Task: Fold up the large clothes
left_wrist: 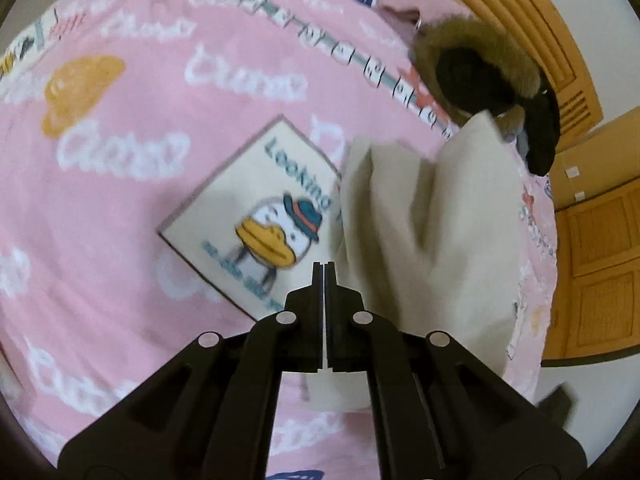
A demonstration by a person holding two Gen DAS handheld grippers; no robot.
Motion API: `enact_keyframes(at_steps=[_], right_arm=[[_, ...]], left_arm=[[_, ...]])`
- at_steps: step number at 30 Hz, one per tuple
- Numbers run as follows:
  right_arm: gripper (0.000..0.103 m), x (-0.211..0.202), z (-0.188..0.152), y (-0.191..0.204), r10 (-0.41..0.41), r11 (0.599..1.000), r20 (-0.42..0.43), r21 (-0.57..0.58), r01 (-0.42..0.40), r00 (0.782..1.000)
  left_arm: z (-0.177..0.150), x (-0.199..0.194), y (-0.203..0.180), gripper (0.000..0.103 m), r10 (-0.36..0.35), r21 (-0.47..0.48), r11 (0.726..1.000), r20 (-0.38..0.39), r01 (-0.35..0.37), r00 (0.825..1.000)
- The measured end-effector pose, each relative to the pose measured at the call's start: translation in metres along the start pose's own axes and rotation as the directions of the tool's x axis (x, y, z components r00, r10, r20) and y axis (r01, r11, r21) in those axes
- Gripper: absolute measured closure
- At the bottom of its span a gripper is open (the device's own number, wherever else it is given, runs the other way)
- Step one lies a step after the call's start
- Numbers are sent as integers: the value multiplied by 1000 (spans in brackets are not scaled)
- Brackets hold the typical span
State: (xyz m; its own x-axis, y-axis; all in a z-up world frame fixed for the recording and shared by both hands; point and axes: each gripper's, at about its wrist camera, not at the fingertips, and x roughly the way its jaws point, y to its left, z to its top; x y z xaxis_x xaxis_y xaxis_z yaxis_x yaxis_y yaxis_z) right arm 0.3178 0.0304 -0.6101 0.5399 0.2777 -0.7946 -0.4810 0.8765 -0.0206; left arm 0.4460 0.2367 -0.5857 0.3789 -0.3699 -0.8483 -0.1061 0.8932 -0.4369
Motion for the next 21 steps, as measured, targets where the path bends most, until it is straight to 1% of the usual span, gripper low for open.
enact_keyframes(at_steps=[2,4,5,6,7,8,9,10,11,12,14,15,16,18,19,21], right_arm=[[75,5,-4,9,-34,997,6,-62,34,999],[68,8,-9,16,-70,990,20,-122,72,997],[66,7,-13,20,-88,984,35,-152,92,996],[50,4,-15,22,-85,982,42,-164,91,996],[29,1,-17,23,-34,987,42,-156,40,999],[24,-4,-18,23,13,991,49,-136,-6,999],[20,-10,-16,26,32,991,54,-128,-25,998],[20,-16,-16,27,44,992,60,-124,-36,997],[21,-26,-16,26,65,993,65,-107,-58,996],[22,-43,-16,18,100,994,70,-57,-96,992],[22,-71,-12,0,115,992,80,34,-118,990],[20,-90,-6,-16,112,988,94,100,-121,989],[13,-104,0,-32,94,980,98,165,-109,991],[8,-112,19,-56,49,966,62,250,-63,997],[8,-108,33,-70,43,957,21,285,-47,999],[8,-85,67,-99,33,932,-63,363,-8,997]], left_arm=[[4,-9,0,101,-23,7,1000,3,23,1000],[5,-10,-15,101,-72,28,997,-7,72,997],[7,-6,-23,101,-108,44,993,-29,110,994],[4,-6,-29,101,-131,53,990,-49,134,990],[3,0,-40,101,-154,71,985,-84,160,985],[1,7,-52,101,-155,103,980,-117,168,981],[0,13,-61,101,-138,135,979,-127,155,982],[-3,21,-71,101,-107,178,975,-145,132,984],[-6,31,-75,101,-108,182,973,-179,140,978],[-10,42,-76,101,-101,173,975,-214,140,972],[-18,57,-72,101,-81,166,978,-242,123,967],[-22,63,-69,101,-80,160,979,-256,124,963],[-28,70,-65,101,-83,146,981,-269,126,960],[-42,80,-57,101,-83,125,984,-290,124,953],[-53,86,-53,101,-74,119,986,-294,113,953],[-63,88,-50,101,-73,102,989,-278,105,958]])
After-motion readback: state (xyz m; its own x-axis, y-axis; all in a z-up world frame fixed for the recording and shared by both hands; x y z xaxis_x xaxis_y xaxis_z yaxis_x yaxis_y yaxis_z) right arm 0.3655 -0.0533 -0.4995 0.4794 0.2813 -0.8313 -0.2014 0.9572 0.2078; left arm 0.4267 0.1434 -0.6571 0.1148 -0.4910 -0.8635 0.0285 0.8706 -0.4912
